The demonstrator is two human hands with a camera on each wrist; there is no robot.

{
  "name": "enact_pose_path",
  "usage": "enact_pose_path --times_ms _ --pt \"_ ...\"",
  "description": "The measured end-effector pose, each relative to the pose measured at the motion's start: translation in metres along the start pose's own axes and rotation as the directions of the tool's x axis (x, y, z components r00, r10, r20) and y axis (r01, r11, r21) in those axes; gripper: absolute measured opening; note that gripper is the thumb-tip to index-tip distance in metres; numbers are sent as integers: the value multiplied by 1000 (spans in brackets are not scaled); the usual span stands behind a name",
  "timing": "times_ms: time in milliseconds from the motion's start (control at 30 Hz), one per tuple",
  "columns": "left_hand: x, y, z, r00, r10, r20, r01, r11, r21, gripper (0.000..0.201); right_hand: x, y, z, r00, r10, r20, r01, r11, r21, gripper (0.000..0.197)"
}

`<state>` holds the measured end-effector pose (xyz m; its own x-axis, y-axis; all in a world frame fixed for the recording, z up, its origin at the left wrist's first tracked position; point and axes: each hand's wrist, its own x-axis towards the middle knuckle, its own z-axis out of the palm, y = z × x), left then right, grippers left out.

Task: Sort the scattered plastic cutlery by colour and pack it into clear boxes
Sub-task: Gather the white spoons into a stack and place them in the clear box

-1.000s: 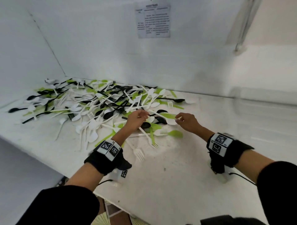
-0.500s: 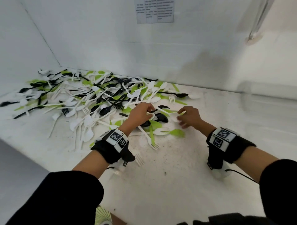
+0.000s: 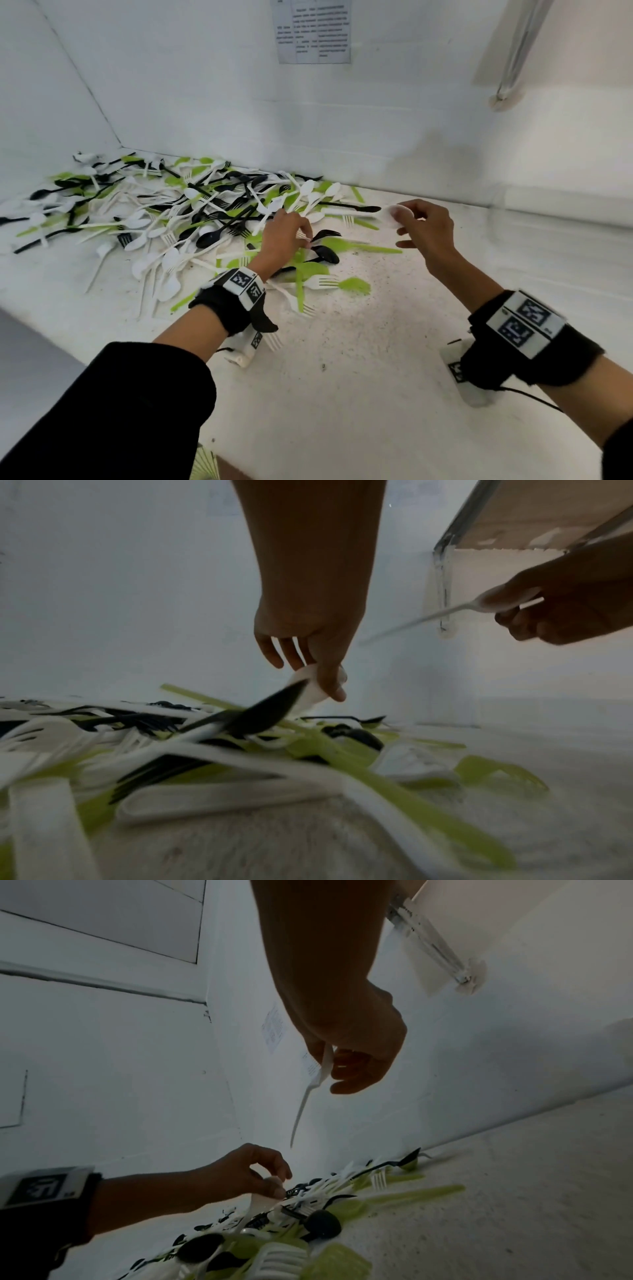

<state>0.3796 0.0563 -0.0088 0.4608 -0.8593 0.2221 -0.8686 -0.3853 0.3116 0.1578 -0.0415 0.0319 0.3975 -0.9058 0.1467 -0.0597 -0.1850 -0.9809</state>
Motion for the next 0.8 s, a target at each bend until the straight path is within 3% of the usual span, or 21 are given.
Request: enact_pose_path --times_ms 100,233,333,433,600,667,800 --pt "2 -6 -13 998 -18 -65 3 972 -233 15 2 -1 2 999 8 32 -9 1000 19 6" --pt "-1 -8 -41 984 -24 -176 -91 782 -617 19 3 -4 17 992 54 111 -65 993 99 5" --pt "-5 -8 -66 966 -49 -254 -165 638 -752 23 -3 -6 38 973 91 214 -130 976 174 8" --pt "-16 -7 -89 940 -57 -336 -252 547 -798 18 -15 -7 63 937 110 333 -154 982 110 9" --pt "-41 -19 -118 929 31 -370 -307 626 -717 22 -36 -2 109 860 141 491 -119 990 -77 12" --pt "-53 -32 -124 954 59 -292 -258 653 -712 23 -45 0 126 837 132 531 -62 987 -148 5" --pt "-84 -67 -118 984 111 -140 -175 761 -625 17 -59 2 155 826 118 552 17 972 -232 31"
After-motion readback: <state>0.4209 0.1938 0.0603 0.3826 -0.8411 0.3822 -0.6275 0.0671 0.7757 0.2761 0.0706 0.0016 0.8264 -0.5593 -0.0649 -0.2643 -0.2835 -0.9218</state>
